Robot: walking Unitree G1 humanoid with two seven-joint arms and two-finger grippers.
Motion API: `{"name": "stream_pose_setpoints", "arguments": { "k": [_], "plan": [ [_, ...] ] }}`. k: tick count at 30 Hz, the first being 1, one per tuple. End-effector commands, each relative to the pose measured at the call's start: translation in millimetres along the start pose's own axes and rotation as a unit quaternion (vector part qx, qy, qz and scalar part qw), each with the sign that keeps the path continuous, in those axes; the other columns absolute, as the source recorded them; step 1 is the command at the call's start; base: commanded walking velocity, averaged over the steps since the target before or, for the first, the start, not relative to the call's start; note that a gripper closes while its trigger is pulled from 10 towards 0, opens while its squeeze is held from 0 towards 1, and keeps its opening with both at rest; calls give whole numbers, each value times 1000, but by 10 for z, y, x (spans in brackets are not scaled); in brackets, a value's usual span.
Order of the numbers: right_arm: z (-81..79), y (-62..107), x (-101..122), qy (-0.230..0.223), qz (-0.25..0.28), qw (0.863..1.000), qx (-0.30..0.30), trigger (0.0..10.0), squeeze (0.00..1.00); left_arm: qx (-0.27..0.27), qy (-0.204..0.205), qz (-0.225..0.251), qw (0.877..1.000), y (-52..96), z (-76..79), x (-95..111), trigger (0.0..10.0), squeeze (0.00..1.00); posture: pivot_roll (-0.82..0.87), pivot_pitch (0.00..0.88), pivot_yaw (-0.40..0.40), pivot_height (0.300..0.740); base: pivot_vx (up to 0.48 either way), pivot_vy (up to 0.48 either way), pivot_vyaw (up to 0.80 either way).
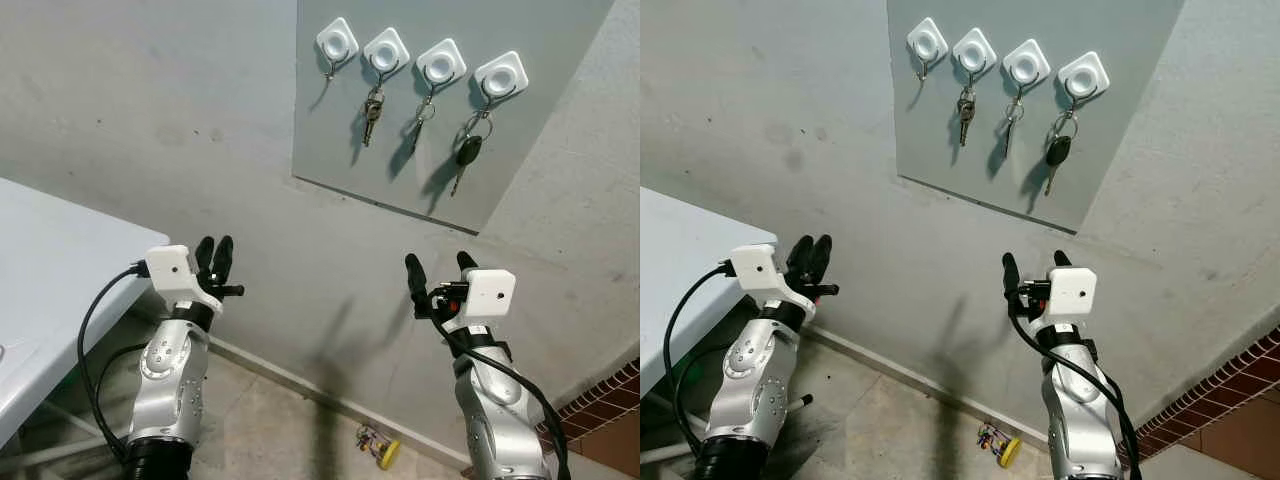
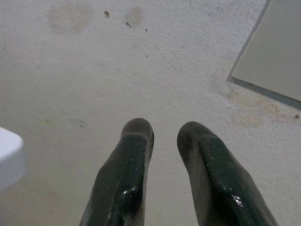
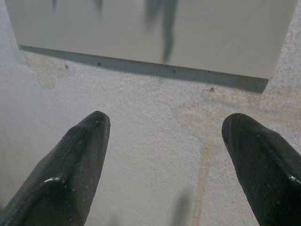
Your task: Hang keys on a hook
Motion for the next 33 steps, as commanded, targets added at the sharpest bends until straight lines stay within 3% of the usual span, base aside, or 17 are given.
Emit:
{"name": "stream_pose_setpoints", "arguments": {
  "k": [1, 33],
  "plan": [
    [-12, -2, 35, 7, 3, 1000, -2, 10000, 0, 3, -5, 0, 1000, 15, -13, 19, 10000, 0, -70, 0, -30, 740, 0, 0, 0],
    [19, 52, -23, 19, -22, 1000, 3, 10000, 0, 1, -8, -9, 1000, 30, -2, -14, 10000, 0, -82, 0, -37, 740, 0, 0, 0]
  ]
}}
Point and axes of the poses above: a point about 5 cm out from each wrist's last joint towards the gripper, its own y axis pointing back from the gripper into the wrist, its own x axis along the axis of the wrist's last joint, z = x × y, the point moved 5 cm from there along -y, pointing out of the wrist towards the gripper, and after that the axes turned 4 degrees about -y, right-handed, at the moved point
